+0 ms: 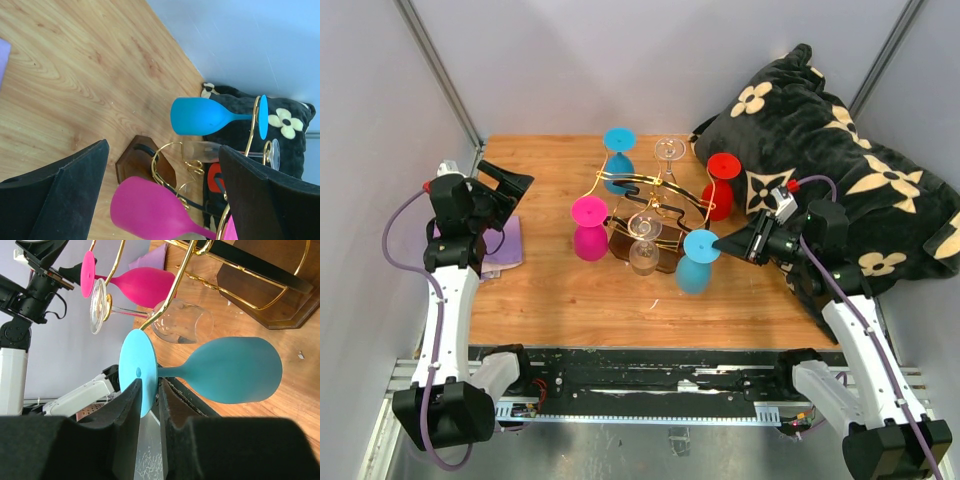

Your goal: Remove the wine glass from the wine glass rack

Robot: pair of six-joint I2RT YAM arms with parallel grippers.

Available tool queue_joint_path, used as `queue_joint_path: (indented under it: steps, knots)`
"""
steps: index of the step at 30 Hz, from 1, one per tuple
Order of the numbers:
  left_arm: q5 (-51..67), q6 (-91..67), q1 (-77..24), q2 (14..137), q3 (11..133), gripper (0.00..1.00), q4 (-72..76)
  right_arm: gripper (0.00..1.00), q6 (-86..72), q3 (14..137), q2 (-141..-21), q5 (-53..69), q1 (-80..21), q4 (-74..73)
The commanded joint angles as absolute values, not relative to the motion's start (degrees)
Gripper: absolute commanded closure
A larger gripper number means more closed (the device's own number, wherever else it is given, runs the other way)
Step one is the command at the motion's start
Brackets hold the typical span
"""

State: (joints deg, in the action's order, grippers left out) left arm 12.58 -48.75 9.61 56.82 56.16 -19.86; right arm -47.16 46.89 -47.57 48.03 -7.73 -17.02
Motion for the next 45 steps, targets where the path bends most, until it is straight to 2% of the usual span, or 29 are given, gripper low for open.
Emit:
queue_joint_path:
  steps: [1, 5, 7, 19, 36, 40, 45]
  knots:
    - [14.4, -49.2, 9.3, 56.8, 55.6, 0.03, -18.1, 0.85, -48.4, 47.2, -47.8, 50.6, -8.1, -13.7]
    - [14.3, -49.2, 9.3, 56.6, 55.3, 0.04, -17.9, 0.97, -47.9, 48.7, -47.9, 50.1, -8.2, -14.2]
    - [14.4, -49.2, 9.3, 56.6, 55.0, 0.04, -17.9, 0.99, -47.6, 49.0, -48.3, 50.1, -8.3, -14.1]
    - [15.2, -49.0, 9.2, 56.4, 53.9, 0.04, -17.5, 1.00, -49.2, 52.1, -48.0, 48.8, -8.2, -13.8]
    - [16.3, -49.0, 9.2, 56.5, 53.9, 0.04, -16.8, 1.00, -53.8, 53.6, -50.6, 46.6, -8.0, -3.5]
    - [16.4, -48.9, 9.2, 56.3, 53.8, 0.04, -16.9, 1.00, -58.3, 52.3, -53.6, 51.6, -8.0, 1.7]
    - [16.5, -48.9, 9.2, 56.5, 53.8, 0.04, -16.9, 1.00, -57.7, 52.5, -52.7, 53.2, -8.2, -0.7]
